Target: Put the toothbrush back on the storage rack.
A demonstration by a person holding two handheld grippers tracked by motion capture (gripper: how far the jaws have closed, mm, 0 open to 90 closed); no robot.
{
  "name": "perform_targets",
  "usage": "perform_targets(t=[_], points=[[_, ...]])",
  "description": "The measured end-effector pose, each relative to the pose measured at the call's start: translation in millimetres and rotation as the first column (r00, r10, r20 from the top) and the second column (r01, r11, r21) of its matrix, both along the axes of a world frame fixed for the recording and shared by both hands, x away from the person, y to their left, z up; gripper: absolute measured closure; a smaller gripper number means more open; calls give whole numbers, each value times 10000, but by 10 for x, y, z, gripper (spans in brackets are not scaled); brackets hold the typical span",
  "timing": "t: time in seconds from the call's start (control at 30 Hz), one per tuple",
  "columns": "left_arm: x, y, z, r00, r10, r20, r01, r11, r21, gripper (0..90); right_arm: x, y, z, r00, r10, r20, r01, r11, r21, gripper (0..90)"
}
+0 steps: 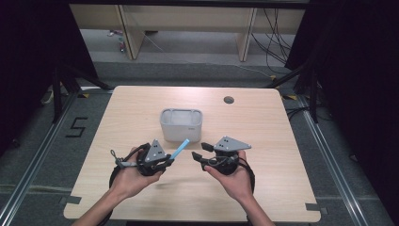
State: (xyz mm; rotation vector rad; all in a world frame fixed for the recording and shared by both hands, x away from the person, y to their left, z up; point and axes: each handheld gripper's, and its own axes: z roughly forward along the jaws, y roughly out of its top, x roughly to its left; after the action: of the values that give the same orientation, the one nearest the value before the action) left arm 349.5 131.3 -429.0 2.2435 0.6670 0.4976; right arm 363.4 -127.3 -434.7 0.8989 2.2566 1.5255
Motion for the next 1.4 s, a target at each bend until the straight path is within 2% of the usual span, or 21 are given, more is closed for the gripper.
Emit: perform_targets(t=[0.03, 0.1, 0.17, 0.23, 0.37, 0.6, 0.73, 0.8, 0.83, 0.87, 0.9, 0.93, 0.97, 1.0, 1.1, 1.13, 1.17, 1.23, 1.3, 1.37, 1.4], points=[[5, 17, 14, 9997, -224, -46, 226, 9990, 379, 781, -4, -18, 22, 10000, 54, -73, -55, 9997, -250, 467], [6, 23, 18, 9992, -385, -92, 390, 9970, 669, 781, 40, -59, 51, 9981, 533, 308, -503, 9945, -920, 459], [4, 19, 11, 9984, -537, -161, 548, 9948, 854, 781, 45, -82, 72, 9969, 736, 274, -693, 9886, -1337, 458], [4, 17, 11, 9972, -695, -273, 719, 9925, 985, 781, 37, -79, 73, 9948, 1017, -37, -1012, 9839, -1475, 458], [2, 0, 14, 9939, -1009, -451, 1059, 9864, 1260, 781, 36, -54, 19, 9895, 1444, -29, -1428, 9758, -1658, 456], [-2, -27, 48, 9809, -1686, -967, 1864, 9568, 2231, 781, 31, -22, -124, 9741, 2147, -706, -2247, 9540, -1985, 452], [-8, -59, 48, 9677, -2099, -1394, 2422, 9274, 2850, 781, 23, -11, -168, 9630, 2525, -939, -2674, 9384, -2187, 453], [-14, -80, 57, 9582, -2350, -1634, 2769, 9056, 3211, 781, 15, 1, -181, 9512, 2851, -1178, -3054, 9239, -2307, 453], [-26, -99, 46, 9571, -2404, -1620, 2813, 9053, 3183, 781, 15, 3, -186, 9464, 2994, -1211, -3204, 9174, -2360, 453], [-26, -110, 55, 9517, -2578, -1666, 3010, 8902, 3421, 780, 9, 11, -193, 9420, 3104, -1274, -3331, 9108, -2438, 453], [-42, -130, 52, 9476, -2670, -1752, 3136, 8819, 3519, 781, 1, 18, -202, 9387, 3156, -1389, -3415, 9068, -2472, 453], [-48, -139, 51, 9427, -2782, -1844, 3277, 8761, 3536, 781, 3, 25, -211, 9288, 3419, -1428, -3685, 8925, -2600, 453], [-58, -153, 49, 9366, -2888, -1982, 3430, 8712, 3514, 780, -1, 29, -215, 9243, 3512, -1493, -3796, 8867, -2638, 453], [-68, -168, 44, 9305, -3014, -2080, 3591, 8625, 3567, 781, -12, 33, -221, 9214, 3520, -1650, -3851, 8841, -2646, 453], [-97, -211, 24, 9194, -3253, -2211, 3886, 8385, 3820, 780, -13, 53, -244, 9043, 3968, -1577, -4265, 8570, -2892, 448], [-102, -225, 15, 9145, -3350, -2268, 4003, 8302, 3879, 780, -29, 62, -251, 8984, 4004, -1802, -4373, 8537, -2830, 447], [-105, -235, 9, 9111, -3409, -2315, 4081, 8248, 3914, 780, -26, 69, -255, 8925, 4185, -1684, -4508, 8423, -2956, 447], [-113, -252, -5, 9065, -3487, -2380, 4184, 8173, 3962, 781, -33, 85, -265, 8859, 4320, -1692, -4638, 8347, -2969, 447], [-121, -272, -15, 8989, -3617, -2473, 4351, 8028, 4076, 781, -33, 102, -268, 8738, 4577, -1640, -4862, 8197, -3028, 447], [-129, -291, -18, 8911, -3733, -2580, 4513, 7884, 4180, 780, -49, 118, -266, 8692, 4640, -1707, -4944, 8150, -3022, 449], [-139, -299, -21, 8900, -3732, -2618, 4532, 7866, 4193, 780, -61, 128, -266, 8628, 4696, -1869, -5053, 8109, -2953, 451]])
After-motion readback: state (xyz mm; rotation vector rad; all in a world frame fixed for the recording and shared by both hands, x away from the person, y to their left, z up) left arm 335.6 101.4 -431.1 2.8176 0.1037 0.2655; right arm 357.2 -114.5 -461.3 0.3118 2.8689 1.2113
